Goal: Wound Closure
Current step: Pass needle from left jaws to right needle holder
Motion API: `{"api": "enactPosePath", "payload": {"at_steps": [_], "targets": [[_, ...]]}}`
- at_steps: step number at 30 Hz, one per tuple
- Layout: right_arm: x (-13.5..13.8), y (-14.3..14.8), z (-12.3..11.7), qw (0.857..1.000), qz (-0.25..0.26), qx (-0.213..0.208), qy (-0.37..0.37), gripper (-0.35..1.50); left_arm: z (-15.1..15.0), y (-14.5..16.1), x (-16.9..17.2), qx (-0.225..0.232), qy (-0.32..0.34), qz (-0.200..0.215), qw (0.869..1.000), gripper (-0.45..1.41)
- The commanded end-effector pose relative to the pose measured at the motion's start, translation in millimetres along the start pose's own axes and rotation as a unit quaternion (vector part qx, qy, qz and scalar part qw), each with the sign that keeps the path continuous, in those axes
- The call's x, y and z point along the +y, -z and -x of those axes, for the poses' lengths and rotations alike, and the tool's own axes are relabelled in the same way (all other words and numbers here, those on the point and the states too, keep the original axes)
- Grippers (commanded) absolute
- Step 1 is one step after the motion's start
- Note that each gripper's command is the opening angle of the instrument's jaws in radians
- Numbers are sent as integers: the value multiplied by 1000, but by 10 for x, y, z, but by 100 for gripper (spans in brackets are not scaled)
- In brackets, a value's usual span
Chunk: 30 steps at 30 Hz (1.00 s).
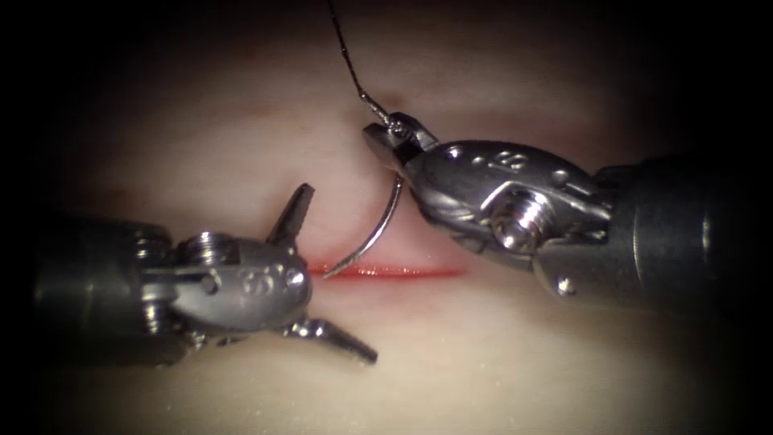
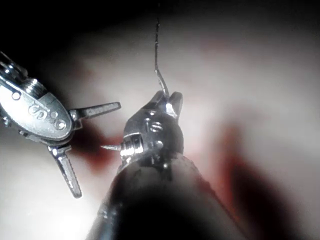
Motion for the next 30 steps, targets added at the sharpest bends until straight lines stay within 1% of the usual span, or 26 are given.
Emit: {"api": "enactPosePath", "payload": {"at_steps": [1,2,5,6,7,8,9,11,14,15,17,20,24,27,30], "targets": [[3,-4,2,998,-45,23,21,-35,0,-5,4,16,16,23,999,128],[6,-3,1,997,-63,34,33,-35,-4,-3,5,35,43,53,997,128],[14,2,0,990,-112,65,55,-35,-13,3,5,72,89,116,987,126],[18,3,-1,980,-164,90,66,-35,-22,7,1,99,111,139,979,126],[23,4,-1,969,-210,107,72,-35,-27,8,-3,109,120,142,977,125],[26,4,-1,960,-245,113,76,-35,-34,9,-8,126,124,144,974,125],[30,4,-2,954,-267,115,78,-35,-38,11,-12,140,128,141,972,125],[36,4,-2,943,-300,123,78,-35,-45,13,-19,162,138,138,967,125],[42,5,-2,927,-337,143,78,-35,-49,13,-27,170,168,142,961,125],[44,5,-3,916,-361,158,76,-35,-47,11,-29,171,183,154,956,125],[45,5,-4,907,-377,173,71,-35,-44,8,-33,174,197,163,951,125],[46,5,-6,902,-383,188,62,-35,-35,3,-38,176,216,165,946,123],[48,5,-9,903,-378,195,57,-35,-22,-6,-35,176,224,167,944,123],[48,5,-9,903,-378,197,55,-35,-20,-7,-35,176,228,168,943,123],[47,6,-10,902,-376,202,59,-35,-20,-10,-35,176,228,168,943,118]]}}
